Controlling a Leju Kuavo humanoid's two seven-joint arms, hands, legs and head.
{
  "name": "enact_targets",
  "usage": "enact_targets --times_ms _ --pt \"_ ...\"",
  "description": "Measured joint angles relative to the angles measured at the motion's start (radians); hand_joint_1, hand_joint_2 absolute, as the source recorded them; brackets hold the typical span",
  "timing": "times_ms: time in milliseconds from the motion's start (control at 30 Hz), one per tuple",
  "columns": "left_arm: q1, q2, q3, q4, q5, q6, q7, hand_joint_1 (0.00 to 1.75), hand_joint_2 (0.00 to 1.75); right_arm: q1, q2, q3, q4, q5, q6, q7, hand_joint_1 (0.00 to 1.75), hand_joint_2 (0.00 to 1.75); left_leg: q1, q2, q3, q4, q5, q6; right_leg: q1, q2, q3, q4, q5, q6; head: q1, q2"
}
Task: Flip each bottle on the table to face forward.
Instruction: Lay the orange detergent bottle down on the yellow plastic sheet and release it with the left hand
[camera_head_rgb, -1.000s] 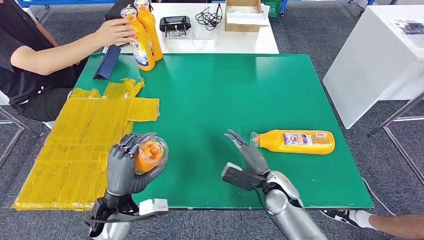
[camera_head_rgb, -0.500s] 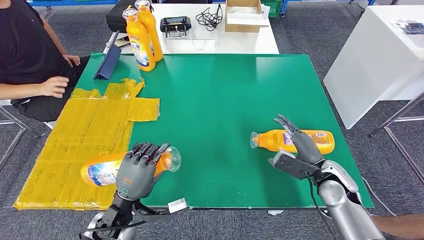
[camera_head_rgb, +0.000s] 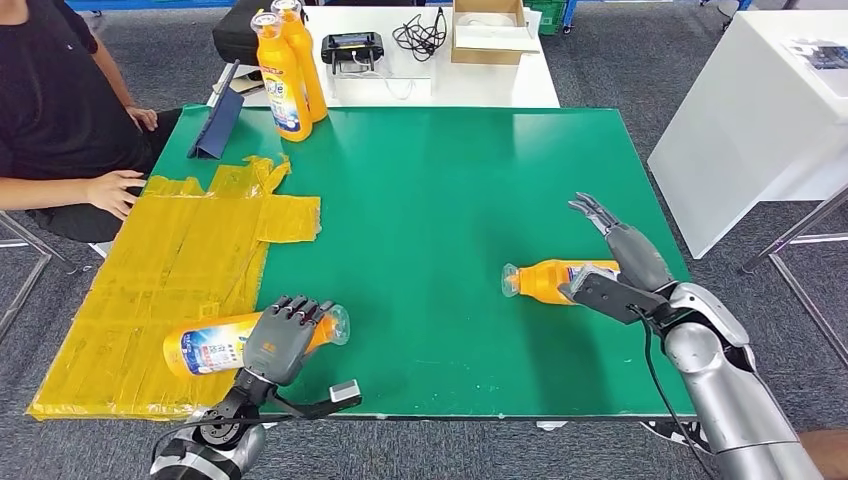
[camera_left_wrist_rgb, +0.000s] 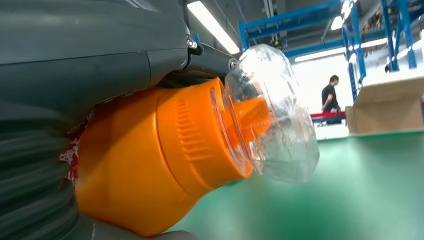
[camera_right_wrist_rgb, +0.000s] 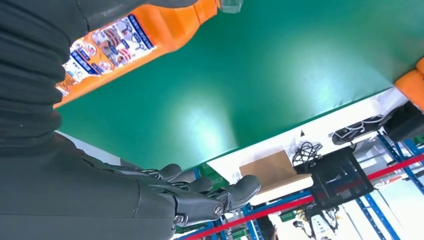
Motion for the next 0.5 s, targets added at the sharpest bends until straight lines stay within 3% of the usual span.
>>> enact_targets --times_ms 133,333,500 --pt "-0.059 0.013 0.017 0.122 0.045 0.002 -0.030 0.00 1.75 -0.047 -0.023 0.024 0.041 -0.008 0.064 0.031 0.00 1.75 -0.001 0.000 -0.001 0.000 0.000 0.000 -0.001 -0.001 0.000 0.000 0.000 0.000 0.000 0.000" --pt "-0.129 0.015 0.040 0.257 0.060 0.007 -0.062 0.00 1.75 -0.118 -0.057 0.085 0.141 -0.017 0.110 0.051 0.00 1.75 -0.001 -0.003 0.001 0.000 0.001 0.002 -0.001 -0.005 0.003 0.000 0.000 0.000 0.000 0.000" --pt "-0.161 0.014 0.042 0.315 0.171 0.010 -0.154 0.00 1.75 -0.184 -0.123 0.167 0.216 -0.075 0.228 0.125 0.00 1.75 -0.002 -0.008 0.001 0.000 0.003 0.003 -0.002 -0.009 0.004 0.000 0.000 0.000 0.000 0.000"
